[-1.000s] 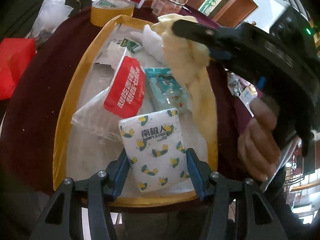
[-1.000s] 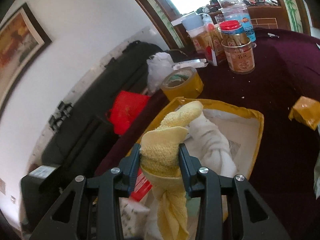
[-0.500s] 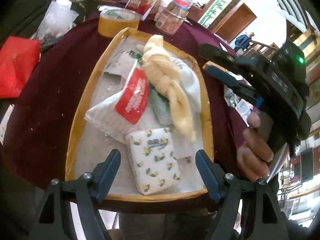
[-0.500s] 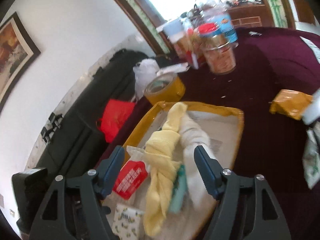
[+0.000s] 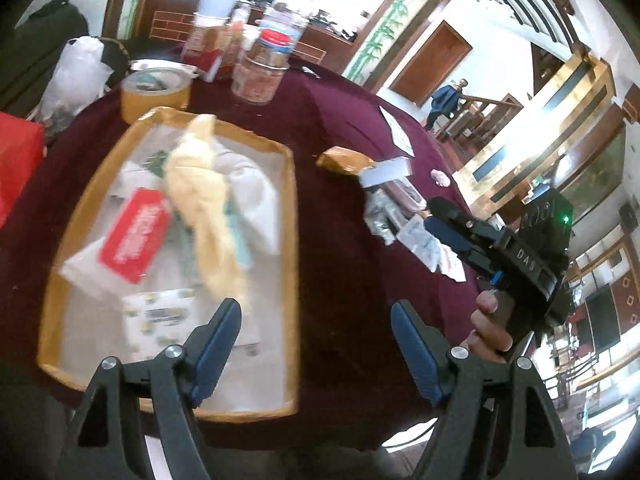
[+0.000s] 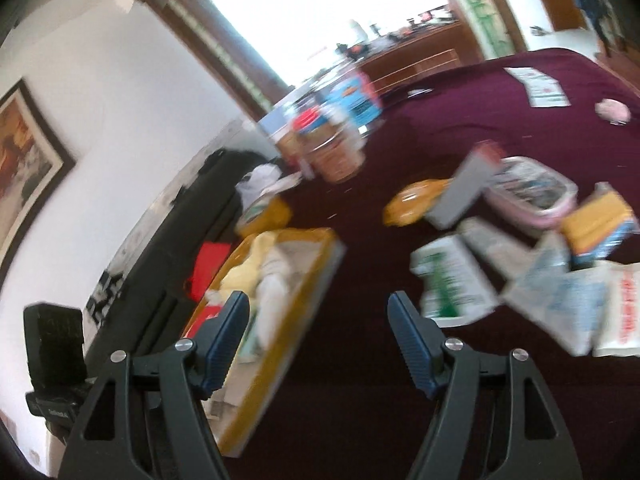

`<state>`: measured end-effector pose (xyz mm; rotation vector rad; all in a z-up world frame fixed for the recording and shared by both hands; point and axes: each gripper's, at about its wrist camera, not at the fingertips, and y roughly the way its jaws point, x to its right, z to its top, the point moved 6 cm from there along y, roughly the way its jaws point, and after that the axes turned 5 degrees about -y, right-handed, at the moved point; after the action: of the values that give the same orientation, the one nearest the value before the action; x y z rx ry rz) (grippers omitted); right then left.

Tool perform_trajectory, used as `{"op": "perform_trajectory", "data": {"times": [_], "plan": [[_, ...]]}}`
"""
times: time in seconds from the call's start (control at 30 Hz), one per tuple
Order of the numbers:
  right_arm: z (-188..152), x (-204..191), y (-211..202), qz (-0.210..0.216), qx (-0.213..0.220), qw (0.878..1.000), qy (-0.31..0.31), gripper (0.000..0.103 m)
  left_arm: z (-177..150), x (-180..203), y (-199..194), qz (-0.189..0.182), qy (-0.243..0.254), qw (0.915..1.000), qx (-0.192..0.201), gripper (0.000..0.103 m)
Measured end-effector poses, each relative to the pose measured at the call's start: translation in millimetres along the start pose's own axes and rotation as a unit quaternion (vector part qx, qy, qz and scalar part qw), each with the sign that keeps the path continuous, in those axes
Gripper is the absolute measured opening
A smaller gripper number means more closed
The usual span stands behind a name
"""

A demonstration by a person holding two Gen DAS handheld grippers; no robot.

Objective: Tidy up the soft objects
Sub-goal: 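Grasp the green-printed packet with the left tool while the right tool grasps the desiccant packet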

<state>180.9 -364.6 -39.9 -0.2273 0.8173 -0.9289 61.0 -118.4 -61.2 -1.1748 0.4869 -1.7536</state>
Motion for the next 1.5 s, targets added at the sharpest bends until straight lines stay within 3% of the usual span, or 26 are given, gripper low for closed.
{"op": "perform_trajectory", "data": {"times": [0.2, 0.4, 0.7, 0.83, 0.93, 1.03, 1.07, 1.1, 1.13, 1.23, 1.37, 1.5], "plan": [[17.7, 69.7, -35.6, -0.06, 0.021, 0.997, 0.048, 0.071, -4.5, 34.6, 33.1, 0.0, 0.012, 0.9995, -0.03, 0.081], [12.0, 129.2, -26.6, -0.107, 0.023, 0.991, 0.075, 0.071, -2.4, 51.0, 65.2, 0.017, 0.008, 0.9982, -0.056, 0.081], [-3.5, 140.3, 2.3, -0.148, -0.05, 0.986, 0.059, 0.072, 27.0, 62.2, 123.3, 0.032, -0.029, 0.9958, -0.081, 0.081], [-8.6, 144.1, -2.1, -0.124, -0.044, 0.988, 0.085, 0.072, 47.6, 79.1, 158.7, 0.056, -0.014, 0.9952, -0.079, 0.081], [-8.0, 146.0, -4.4, -0.11, -0.04, 0.988, 0.1, 0.072, 54.5, 82.8, 190.4, 0.07, -0.019, 0.9923, -0.101, 0.079], [-7.8, 146.9, -6.3, -0.101, -0.036, 0.988, 0.11, 0.072, 62.1, 72.4, 214.0, 0.087, -0.04, 0.9893, -0.11, 0.061], [-7.7, 146.3, -6.9, -0.099, -0.036, 0.988, 0.111, 0.072, 65.9, 72.0, 213.0, 0.091, -0.036, 0.9905, -0.096, 0.054], [-7.5, 145.4, -6.9, -0.098, -0.036, 0.988, 0.11, 0.072, 66.0, 75.3, 211.4, 0.094, -0.011, 0.9913, -0.091, 0.03], [-7.2, 144.0, -6.5, -0.1, -0.036, 0.989, 0.108, 0.072, 64.2, 78.5, 209.3, 0.088, 0.004, 0.9918, -0.092, 0.02], [-5.5, 134.5, -5.0, -0.104, -0.037, 0.99, 0.084, 0.072, 54.8, 73.5, 192.7, 0.087, 0.018, 0.9914, -0.097, 0.013], [-8.0, 117.5, 4.0, -0.12, -0.053, 0.991, 0.03, 0.073, 34.0, 47.9, 168.5, 0.063, -0.021, 0.9904, -0.121, 0.013], [-17.6, 100.8, 17.8, -0.12, -0.087, 0.989, -0.017, 0.073, 16.6, 23.2, 136.9, 0.053, -0.053, 0.9898, -0.121, 0.013]]}}
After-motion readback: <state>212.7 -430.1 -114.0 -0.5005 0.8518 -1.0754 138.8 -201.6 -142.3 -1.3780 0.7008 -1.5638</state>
